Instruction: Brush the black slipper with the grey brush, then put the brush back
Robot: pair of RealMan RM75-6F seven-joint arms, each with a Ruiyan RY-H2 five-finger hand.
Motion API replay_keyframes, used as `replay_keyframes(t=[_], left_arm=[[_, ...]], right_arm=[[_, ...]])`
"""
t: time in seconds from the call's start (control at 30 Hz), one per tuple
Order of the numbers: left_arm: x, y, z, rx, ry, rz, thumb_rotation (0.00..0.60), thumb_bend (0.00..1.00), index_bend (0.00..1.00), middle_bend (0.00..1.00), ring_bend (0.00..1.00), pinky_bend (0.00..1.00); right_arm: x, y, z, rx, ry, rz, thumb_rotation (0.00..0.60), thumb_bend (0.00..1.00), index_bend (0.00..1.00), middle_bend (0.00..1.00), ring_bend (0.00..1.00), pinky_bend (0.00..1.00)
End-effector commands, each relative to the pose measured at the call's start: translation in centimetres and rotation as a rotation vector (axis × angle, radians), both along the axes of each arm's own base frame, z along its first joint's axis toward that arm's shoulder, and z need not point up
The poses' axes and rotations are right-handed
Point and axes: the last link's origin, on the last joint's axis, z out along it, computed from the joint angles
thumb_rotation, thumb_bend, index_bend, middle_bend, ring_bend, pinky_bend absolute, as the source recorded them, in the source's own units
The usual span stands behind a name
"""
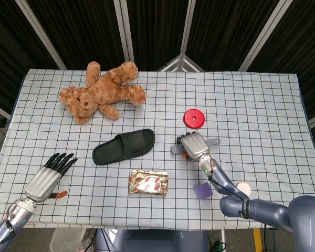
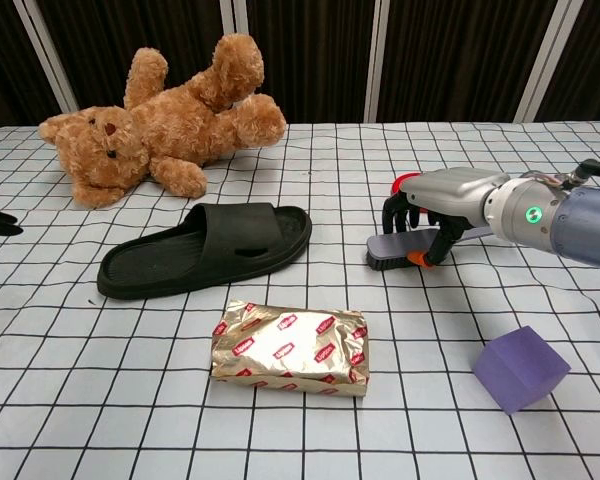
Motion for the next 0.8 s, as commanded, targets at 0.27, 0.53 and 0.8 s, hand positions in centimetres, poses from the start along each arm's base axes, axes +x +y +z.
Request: replay_keyframes(t=[0.27,0.53,0.8], left_arm=[[0.1,-0.1,-0.1,0.001,-0.002,-0.006,0.565,0.09,0.00,0.00,0.00,0.04],[1.9,0.2,-1.8,-0.088,-0.008,-0.089,0.566,0.26,0.00,0.00,0.01,0.04],[6.0,4.1,-5.2,-0.239,-0.008,-0.149,0.562,0.29,0.00,0.00,0.02,0.04]], right_arm=[[0.0,-0.2,0.0,-0.026,-0.045,0.013,0.600,0.46,0.61,0.51,0.43,0.48],[0.9,0.2,0.5,-0.029,-0.080,0.073,0.600,0.46,0.67,0.56,0.47,0.51],[3.9,1.2,0.5,0.036,-0.154,0.110,0.600,0.46,0.67,0.56,0.48,0.51]])
